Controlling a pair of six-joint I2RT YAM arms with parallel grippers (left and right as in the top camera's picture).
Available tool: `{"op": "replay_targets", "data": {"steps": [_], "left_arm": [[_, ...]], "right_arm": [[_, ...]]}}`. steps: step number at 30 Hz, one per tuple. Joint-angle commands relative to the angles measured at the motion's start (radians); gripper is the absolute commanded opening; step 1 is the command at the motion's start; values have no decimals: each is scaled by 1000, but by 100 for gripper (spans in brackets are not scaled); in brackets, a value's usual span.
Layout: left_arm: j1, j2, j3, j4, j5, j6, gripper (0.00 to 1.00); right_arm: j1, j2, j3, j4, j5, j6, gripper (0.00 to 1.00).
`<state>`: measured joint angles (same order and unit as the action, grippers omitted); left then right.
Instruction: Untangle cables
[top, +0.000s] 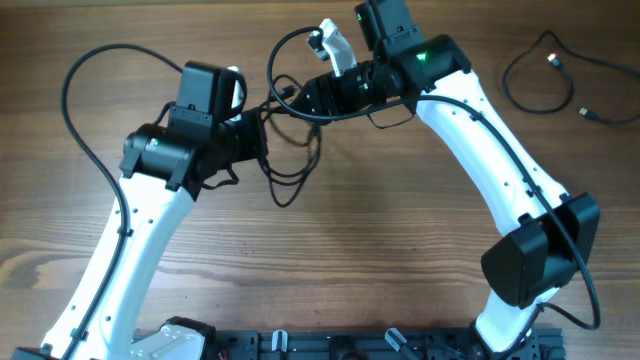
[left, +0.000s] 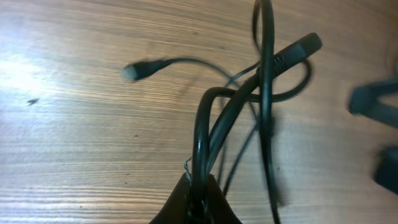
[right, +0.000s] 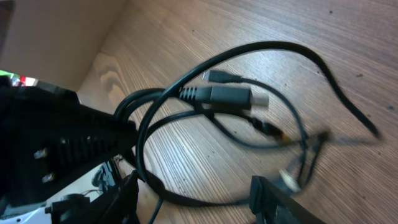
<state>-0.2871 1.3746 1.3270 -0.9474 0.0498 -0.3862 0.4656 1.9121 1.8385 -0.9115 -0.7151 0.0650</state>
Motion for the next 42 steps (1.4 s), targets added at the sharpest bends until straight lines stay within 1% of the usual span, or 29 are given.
{"op": "replay_targets", "data": {"steps": [1,3,5,8,12,14,18,19,20,21,22,23,25,28,29,31,33,35,37,39,42], "left_arm": [[10,2,5,6,-29,-68,4],[10,2,5,3,-16,-68,4],[10,2,5,-1,-13,-80,4],[10,2,5,0,-6,-101,4],[10,2,5,-2,16,-101,4],[11,2,5,-5,16,-100,4],[11,2,5,-11,4,-97,4],[11,2,5,-11,4,-97,4],[11,2,5,-11,4,-97,4],[11,2,5,-11,4,-97,4],[11,2,5,-11,4,-97,4],[11,2,5,-12,5,-97,4],[11,2,5,-13,5,-97,4],[11,2,5,-15,5,-86,4],[11,2,5,-14,6,-66,4],[11,2,5,-11,24,-7,4],[11,2,5,-2,88,79,4],[11,-1,5,37,162,118,4],[11,-10,5,106,191,117,4],[17,-37,9,204,193,111,4],[46,-91,9,318,193,40,4]], "right_arm": [[3,-18,1,22,-23,42,59],[11,-18,1,25,-23,35,59],[28,-18,1,27,-11,-1,59],[61,-3,0,40,66,-10,60],[93,62,0,124,133,-9,60],[97,93,0,156,131,-9,60],[108,132,-1,147,107,-21,59],[110,138,-1,144,106,-21,56],[111,143,-1,143,108,-21,40],[109,143,-1,145,126,-20,15],[104,143,0,150,145,-13,6],[92,137,3,162,155,-8,4],[54,127,15,178,171,42,4],[-58,101,37,190,294,272,4],[-112,98,37,189,334,351,4],[-198,98,36,176,379,408,4],[-256,98,33,148,395,407,4],[-302,98,33,71,407,400,4],[-310,98,19,23,436,365,4],[-309,100,-3,-40,509,359,4],[-309,101,-48,-75,538,342,4]]}}
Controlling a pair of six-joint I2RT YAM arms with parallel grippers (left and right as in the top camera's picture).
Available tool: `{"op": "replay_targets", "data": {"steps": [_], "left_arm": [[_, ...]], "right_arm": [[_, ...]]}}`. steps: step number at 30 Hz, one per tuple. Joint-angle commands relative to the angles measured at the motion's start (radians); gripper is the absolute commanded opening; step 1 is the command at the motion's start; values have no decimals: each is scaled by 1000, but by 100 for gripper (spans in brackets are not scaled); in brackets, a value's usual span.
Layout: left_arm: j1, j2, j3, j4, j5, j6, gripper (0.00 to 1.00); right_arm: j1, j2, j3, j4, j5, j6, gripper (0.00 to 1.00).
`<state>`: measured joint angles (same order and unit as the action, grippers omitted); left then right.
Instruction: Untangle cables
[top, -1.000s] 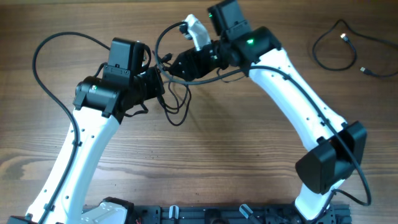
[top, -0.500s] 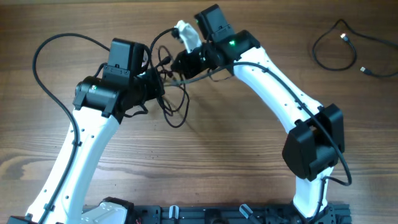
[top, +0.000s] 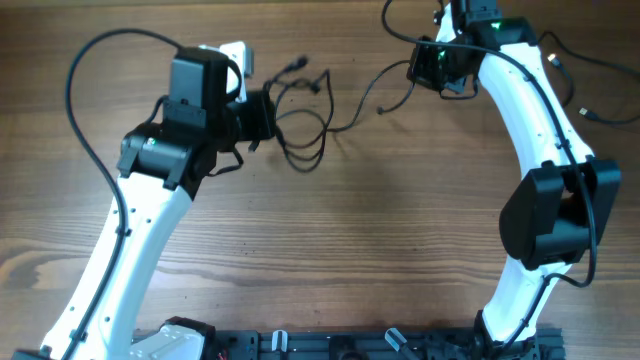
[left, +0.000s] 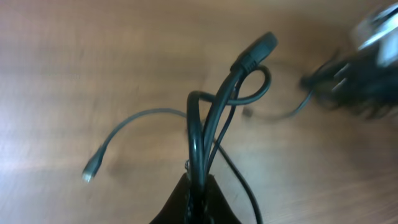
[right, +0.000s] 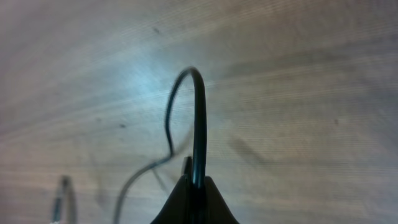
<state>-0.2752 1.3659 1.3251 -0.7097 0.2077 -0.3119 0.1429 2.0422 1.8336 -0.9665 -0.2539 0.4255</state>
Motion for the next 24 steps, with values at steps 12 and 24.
{"op": "replay_targets", "data": {"steps": [12,24], "left_arm": [[82,-141,10,73,126,-68,4],[82,-141,10,66,125,-195,4]], "right_arm": [[26,-143,52,20,-445,-343,75],[274,-183,9,283,-501,6,66]]}}
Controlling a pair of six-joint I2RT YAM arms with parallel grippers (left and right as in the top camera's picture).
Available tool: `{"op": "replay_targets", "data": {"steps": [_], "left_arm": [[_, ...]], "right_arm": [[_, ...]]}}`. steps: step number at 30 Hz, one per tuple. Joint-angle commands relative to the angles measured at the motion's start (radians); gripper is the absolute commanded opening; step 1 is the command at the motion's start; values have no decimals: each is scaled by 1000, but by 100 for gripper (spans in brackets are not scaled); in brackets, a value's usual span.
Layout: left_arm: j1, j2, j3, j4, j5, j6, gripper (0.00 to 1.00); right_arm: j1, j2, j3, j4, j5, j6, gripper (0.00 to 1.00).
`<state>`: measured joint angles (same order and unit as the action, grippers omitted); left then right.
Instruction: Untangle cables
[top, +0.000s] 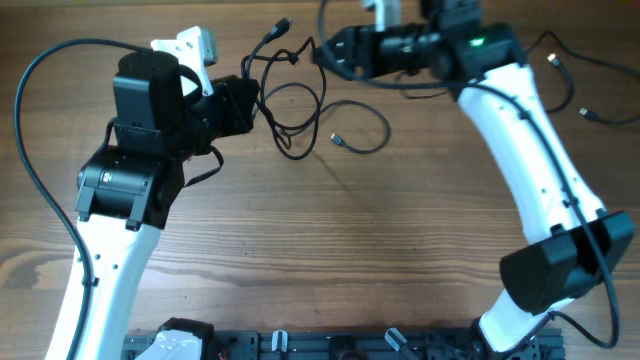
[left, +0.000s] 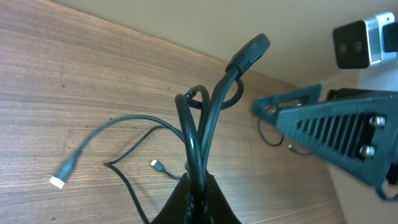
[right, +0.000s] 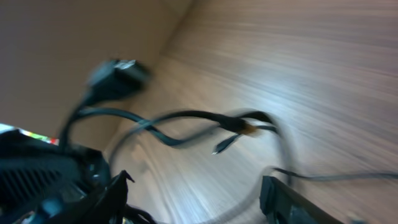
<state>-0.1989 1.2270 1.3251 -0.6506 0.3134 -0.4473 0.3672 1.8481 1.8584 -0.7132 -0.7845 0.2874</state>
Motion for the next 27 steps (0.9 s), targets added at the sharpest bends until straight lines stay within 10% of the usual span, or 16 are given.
{"op": "replay_targets", "data": {"steps": [1,14,17,20,27], "left_arm": [[6,-2,10,7,19,-60,4],[6,-2,10,6,19,-89,4],[6,-2,10,4,18,-89,4],[6,-2,10,-20,-26,-89,4],[6,-2,10,-140,-200,-89,4]], "right_arm": [[71,14,-18,50,67,194,63],[206,132,-18,169,89,386,44],[200,138,-18,180,114,384,24],[163,138,-18,120,203,333,6],[-50,138,-18,-161,469,178,4]]}}
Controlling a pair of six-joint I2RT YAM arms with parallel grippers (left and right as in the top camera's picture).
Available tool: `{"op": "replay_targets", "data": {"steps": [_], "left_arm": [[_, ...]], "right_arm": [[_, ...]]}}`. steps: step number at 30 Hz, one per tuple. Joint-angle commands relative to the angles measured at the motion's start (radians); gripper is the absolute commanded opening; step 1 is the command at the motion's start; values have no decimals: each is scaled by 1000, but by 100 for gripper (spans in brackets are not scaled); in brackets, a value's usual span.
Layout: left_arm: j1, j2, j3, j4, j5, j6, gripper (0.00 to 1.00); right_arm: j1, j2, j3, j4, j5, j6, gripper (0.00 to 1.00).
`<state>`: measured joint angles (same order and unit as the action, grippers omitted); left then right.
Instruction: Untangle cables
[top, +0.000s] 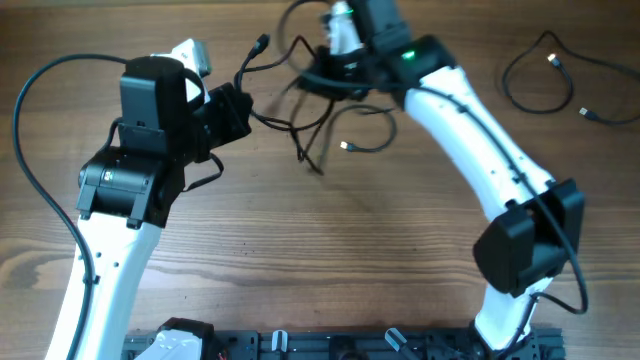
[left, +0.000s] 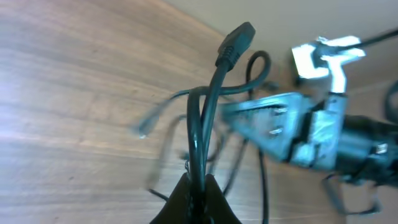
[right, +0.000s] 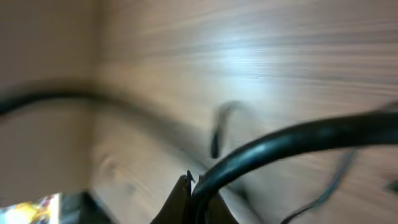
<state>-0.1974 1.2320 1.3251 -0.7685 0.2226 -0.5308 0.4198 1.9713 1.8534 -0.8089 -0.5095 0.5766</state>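
Observation:
A tangle of black cables (top: 305, 115) hangs between my two grippers over the far middle of the table. My left gripper (top: 243, 108) is shut on a doubled thick black cable (left: 200, 134) whose plug (left: 234, 42) stands up beyond the jaws. My right gripper (top: 320, 72) is shut on another thick black cable (right: 292, 140) of the same tangle. Thin strands trail down to the wood, one ending in a small light plug (top: 343, 146). The right wrist view is blurred.
A separate thin black cable (top: 560, 85) lies coiled at the far right of the wooden table (top: 330, 250). The right arm (top: 480, 150) spans the right half, the left arm (top: 110, 240) the left half. The robot base (top: 340, 345) runs along the near edge.
My right gripper was open near the far edge; it is now shut on a thick cable, a little nearer and close to the left gripper. The loose strands have shifted. The left gripper keeps its hold.
Both grippers were together at the tangle, the right one open around it. Then the right gripper was far right, shut on a thin cable. Then it was back by the tangle, open. Now it is shut on a thick cable; the left held throughout.

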Motion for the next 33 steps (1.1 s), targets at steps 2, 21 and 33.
{"op": "replay_targets", "data": {"steps": [2,21,33], "left_arm": [[4,-7,10,-33,-129,-5,4],[4,26,10,-169,-312,-2,33],[-110,402,8,89,227,135,47]], "right_arm": [[-154,15,-13,-117,269,-145,4],[-389,15,-13,-206,343,-200,4],[-367,15,-13,-206,328,-223,4]]}}
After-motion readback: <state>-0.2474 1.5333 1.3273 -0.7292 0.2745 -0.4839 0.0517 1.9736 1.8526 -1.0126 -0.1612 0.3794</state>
